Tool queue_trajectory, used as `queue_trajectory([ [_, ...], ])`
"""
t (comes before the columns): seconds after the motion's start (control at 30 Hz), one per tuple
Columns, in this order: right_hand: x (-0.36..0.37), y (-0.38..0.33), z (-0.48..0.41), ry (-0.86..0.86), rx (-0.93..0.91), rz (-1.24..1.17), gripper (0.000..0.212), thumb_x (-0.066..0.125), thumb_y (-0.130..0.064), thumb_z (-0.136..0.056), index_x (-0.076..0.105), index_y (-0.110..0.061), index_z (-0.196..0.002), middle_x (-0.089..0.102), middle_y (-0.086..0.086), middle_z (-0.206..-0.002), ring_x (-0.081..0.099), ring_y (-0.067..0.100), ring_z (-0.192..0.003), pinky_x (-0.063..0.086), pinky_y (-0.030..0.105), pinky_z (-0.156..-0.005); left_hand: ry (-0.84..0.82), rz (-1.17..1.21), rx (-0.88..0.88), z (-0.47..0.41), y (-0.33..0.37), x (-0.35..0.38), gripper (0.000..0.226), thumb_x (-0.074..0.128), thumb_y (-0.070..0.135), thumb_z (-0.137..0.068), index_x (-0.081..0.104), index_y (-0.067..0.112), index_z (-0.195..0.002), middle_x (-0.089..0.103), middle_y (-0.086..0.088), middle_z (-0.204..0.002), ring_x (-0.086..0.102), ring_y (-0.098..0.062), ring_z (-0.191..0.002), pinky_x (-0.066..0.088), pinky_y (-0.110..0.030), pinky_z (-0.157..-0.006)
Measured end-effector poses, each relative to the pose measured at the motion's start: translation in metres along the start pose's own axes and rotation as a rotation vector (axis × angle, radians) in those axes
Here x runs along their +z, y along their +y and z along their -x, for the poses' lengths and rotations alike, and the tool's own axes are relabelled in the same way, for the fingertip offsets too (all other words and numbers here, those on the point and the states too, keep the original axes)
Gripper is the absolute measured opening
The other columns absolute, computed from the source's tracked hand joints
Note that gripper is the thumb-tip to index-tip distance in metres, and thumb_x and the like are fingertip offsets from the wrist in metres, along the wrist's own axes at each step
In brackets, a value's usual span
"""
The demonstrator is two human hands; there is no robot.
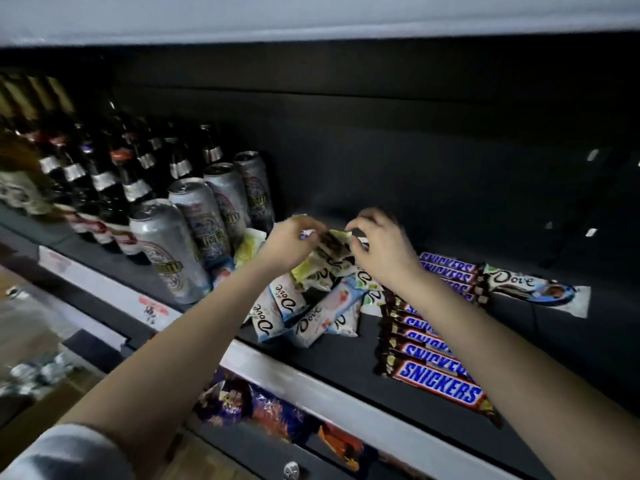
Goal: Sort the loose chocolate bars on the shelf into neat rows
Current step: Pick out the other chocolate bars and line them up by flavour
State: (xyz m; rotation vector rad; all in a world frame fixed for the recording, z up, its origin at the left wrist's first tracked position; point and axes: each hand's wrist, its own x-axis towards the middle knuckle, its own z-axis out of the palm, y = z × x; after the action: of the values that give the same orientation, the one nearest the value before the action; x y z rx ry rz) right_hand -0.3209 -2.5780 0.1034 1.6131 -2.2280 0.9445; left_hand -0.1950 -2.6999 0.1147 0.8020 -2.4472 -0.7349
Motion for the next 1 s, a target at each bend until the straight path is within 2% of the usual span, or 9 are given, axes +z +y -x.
queue_trajectory([
  [0.07,0.013,-0.008,-0.01,-0.108,0.021,0.014,0.026,0.057,-0.021,-0.086,0.062,-0.013,-0.11,0.054,0.007,-0.119,0.053,0.03,-0.106,0.042,0.04,-0.094,-0.028,-0.029,0.004,-0.001,-0.014,-0.008,0.028,0.049,0.012,-0.089,0.067,0.019,-0.109,0.059,0.005,-0.115,0.054,-0.011,-0.084,0.039,-0.02,-0.071],
  [0.13,0.024,-0.013,-0.018,-0.225,0.065,0.036,0.035,0.053,-0.027,-0.089,0.055,-0.013,-0.121,0.049,0.01,-0.127,0.048,0.031,-0.114,0.04,0.041,-0.098,-0.059,-0.057,0.018,-0.002,-0.028,-0.013,0.03,0.049,0.011,-0.088,0.066,0.02,-0.111,0.056,0.001,-0.121,0.059,-0.017,-0.09,0.044,-0.025,-0.075],
  [0.27,0.043,-0.015,-0.028,-0.431,0.166,0.165,0.052,0.049,-0.035,-0.092,0.038,-0.011,-0.137,0.041,0.014,-0.137,0.038,0.033,-0.125,0.037,0.041,-0.103,-0.1,-0.087,0.043,-0.004,-0.047,-0.016,0.036,0.051,0.01,-0.087,0.058,0.017,-0.122,0.051,-0.004,-0.129,0.051,-0.02,-0.114,0.034,-0.018,-0.089],
  [0.37,0.052,-0.015,-0.03,-0.494,0.203,0.205,0.05,0.046,-0.031,-0.094,0.036,-0.01,-0.138,0.044,0.017,-0.134,0.043,0.034,-0.122,0.04,0.041,-0.1,-0.125,-0.096,0.019,-0.005,-0.06,-0.014,0.042,0.054,0.014,-0.088,0.05,0.018,-0.129,0.046,-0.004,-0.135,0.048,-0.021,-0.119,0.032,-0.018,-0.09],
  [0.57,0.051,-0.018,-0.029,-0.428,0.214,0.123,0.045,0.055,-0.022,-0.091,0.043,-0.021,-0.134,0.049,0.012,-0.13,0.049,0.029,-0.117,0.044,0.038,-0.096,-0.096,-0.058,0.009,-0.007,-0.074,-0.009,0.044,0.057,0.018,-0.089,0.046,0.02,-0.131,0.045,-0.005,-0.135,0.05,-0.022,-0.115,0.036,-0.02,-0.086],
  [0.7,0.047,-0.023,-0.022,-0.38,0.147,0.22,0.051,0.058,-0.017,-0.084,0.039,-0.024,-0.131,0.046,0.006,-0.13,0.044,0.029,-0.116,0.039,0.037,-0.095,-0.062,-0.057,0.068,-0.008,-0.071,-0.009,0.05,0.059,0.014,-0.086,0.043,0.016,-0.133,0.044,-0.006,-0.135,0.049,-0.023,-0.117,0.036,-0.022,-0.09],
  [0.83,0.041,-0.023,-0.008,-0.249,0.085,0.291,0.05,0.056,-0.016,-0.085,0.038,-0.024,-0.131,0.041,0.003,-0.132,0.038,0.028,-0.118,0.032,0.04,-0.099,0.035,-0.087,0.102,-0.009,-0.063,-0.004,0.046,0.06,0.019,-0.086,0.046,0.014,-0.129,0.047,-0.008,-0.126,0.043,-0.025,-0.118,0.035,-0.028,-0.095],
  [0.93,0.029,-0.018,0.001,-0.138,0.065,0.302,0.05,0.056,-0.014,-0.084,0.041,-0.024,-0.13,0.042,0.003,-0.131,0.039,0.027,-0.116,0.031,0.039,-0.099,0.114,-0.189,0.191,-0.01,-0.052,0.006,0.051,0.064,0.025,-0.083,0.047,0.016,-0.13,0.043,-0.009,-0.13,0.036,-0.03,-0.12,0.032,-0.034,-0.101],
  [1.0,0.018,-0.013,0.007,-0.084,0.092,0.305,0.051,0.057,-0.015,-0.083,0.041,-0.023,-0.131,0.043,0.004,-0.132,0.04,0.028,-0.117,0.032,0.04,-0.099,0.167,-0.14,0.24,-0.009,-0.04,0.015,0.053,0.066,0.025,-0.082,0.046,0.015,-0.13,0.041,-0.01,-0.132,0.035,-0.03,-0.121,0.031,-0.035,-0.104],
])
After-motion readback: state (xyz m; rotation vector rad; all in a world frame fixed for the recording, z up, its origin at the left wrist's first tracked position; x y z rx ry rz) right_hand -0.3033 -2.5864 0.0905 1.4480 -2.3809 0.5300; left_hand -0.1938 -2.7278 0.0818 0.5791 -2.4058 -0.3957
